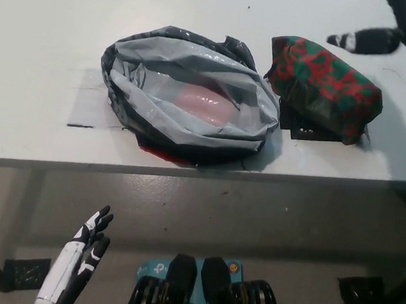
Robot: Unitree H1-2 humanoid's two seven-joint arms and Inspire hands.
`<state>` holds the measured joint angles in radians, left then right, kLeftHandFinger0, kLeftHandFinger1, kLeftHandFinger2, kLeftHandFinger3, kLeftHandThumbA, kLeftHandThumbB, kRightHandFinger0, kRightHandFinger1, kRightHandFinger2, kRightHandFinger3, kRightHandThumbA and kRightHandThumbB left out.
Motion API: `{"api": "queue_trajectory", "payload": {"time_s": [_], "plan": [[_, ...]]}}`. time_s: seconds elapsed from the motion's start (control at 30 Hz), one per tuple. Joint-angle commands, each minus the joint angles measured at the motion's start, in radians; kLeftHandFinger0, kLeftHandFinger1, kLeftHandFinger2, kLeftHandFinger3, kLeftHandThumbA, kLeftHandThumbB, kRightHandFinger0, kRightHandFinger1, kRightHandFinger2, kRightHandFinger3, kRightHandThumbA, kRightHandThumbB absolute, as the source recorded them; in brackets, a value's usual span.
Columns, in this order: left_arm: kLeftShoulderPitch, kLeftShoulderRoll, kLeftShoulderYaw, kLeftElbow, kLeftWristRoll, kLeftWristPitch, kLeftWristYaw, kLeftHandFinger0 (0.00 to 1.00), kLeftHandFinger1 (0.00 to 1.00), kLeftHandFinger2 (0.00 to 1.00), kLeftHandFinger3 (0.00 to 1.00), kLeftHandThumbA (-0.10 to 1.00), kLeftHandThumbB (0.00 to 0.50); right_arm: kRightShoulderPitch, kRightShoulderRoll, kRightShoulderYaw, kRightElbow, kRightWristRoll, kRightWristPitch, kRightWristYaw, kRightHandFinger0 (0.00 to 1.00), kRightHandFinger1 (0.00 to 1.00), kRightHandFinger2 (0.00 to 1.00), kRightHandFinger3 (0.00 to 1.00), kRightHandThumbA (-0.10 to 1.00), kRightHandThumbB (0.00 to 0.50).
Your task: The robot uses its right hand to pick up a bag of coffee beans and puts it in the black plastic bag, then the robot grabs the top of the bag and lifts it.
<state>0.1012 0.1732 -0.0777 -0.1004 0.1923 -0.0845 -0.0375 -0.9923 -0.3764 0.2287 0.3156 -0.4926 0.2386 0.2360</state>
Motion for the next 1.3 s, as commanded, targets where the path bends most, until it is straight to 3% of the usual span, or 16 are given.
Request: {"api": "queue_trajectory", "payload": {"time_s": [0.0,0.17,0.23,0.27,0.3,0.6,0.83,1.27], "plan": [[0.022,0.014,0.008,-0.041,0.022,-0.075,0.015,1.0,1.0,1.0,1.0,1.0,0.213,-0.279,0.036,0.077,0.321,-0.056,0.074,0.08,1.0,1.0,1.0,1.0,1.0,0.42],[0.049,0.008,0.006,-0.039,0.033,-0.101,0.026,1.0,1.0,1.0,1.0,1.0,0.207,-0.331,0.088,0.129,0.501,-0.062,0.057,0.054,1.0,1.0,1.0,1.0,1.0,0.428],[0.054,0.012,0.01,-0.037,0.025,-0.123,0.024,1.0,1.0,1.0,1.0,1.0,0.183,-0.36,0.126,0.153,0.6,-0.071,0.052,0.019,1.0,1.0,1.0,1.0,1.0,0.429],[0.054,0.012,0.01,-0.036,0.024,-0.124,0.023,1.0,1.0,1.0,1.0,1.0,0.183,-0.369,0.132,0.157,0.626,-0.069,0.048,0.013,1.0,1.0,1.0,1.0,1.0,0.43],[0.048,0.01,0.01,-0.042,0.029,-0.099,0.02,1.0,1.0,1.0,1.0,1.0,0.214,-0.395,0.151,0.162,0.692,-0.061,0.038,-0.004,1.0,1.0,1.0,1.0,1.0,0.443],[0.052,0.004,0.006,-0.045,0.043,-0.107,0.016,1.0,1.0,1.0,1.0,1.0,0.209,-0.452,0.206,0.156,0.884,-0.012,0.03,-0.001,1.0,1.0,1.0,1.0,1.0,0.466],[0.057,0.008,0.004,-0.048,0.045,-0.121,0.009,1.0,1.0,1.0,1.0,1.0,0.226,-0.454,0.207,0.177,0.951,-0.016,0.027,0.033,1.0,1.0,1.0,1.0,1.0,0.5],[0.04,0.009,0.01,-0.042,0.055,-0.123,0.013,1.0,1.0,1.0,1.0,1.0,0.214,-0.5,0.149,0.248,0.986,-0.054,0.019,0.027,1.0,1.0,1.0,1.0,1.0,0.487]]}}
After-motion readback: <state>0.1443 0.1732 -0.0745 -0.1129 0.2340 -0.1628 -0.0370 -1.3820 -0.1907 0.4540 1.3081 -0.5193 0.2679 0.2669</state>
